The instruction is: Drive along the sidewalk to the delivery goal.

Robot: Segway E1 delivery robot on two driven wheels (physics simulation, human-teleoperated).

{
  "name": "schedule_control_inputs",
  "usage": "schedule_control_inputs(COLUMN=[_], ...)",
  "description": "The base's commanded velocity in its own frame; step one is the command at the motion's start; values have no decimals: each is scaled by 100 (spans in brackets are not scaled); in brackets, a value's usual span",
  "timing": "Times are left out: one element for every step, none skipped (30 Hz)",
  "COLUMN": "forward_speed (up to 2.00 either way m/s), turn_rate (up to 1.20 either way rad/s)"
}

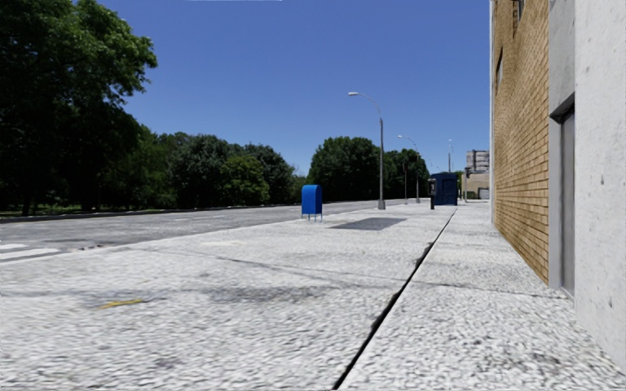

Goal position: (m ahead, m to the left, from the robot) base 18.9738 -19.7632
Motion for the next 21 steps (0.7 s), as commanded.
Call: schedule_control_inputs(forward_speed=[158,158,158,158,158,158,158,158,158,158,158,158,158,158,158,158,158,158,158,158,158], turn_rate=[10,9,9,9,8,8,7,1,0,0,0,0,0,0,0,0,0,0,0,0,0])
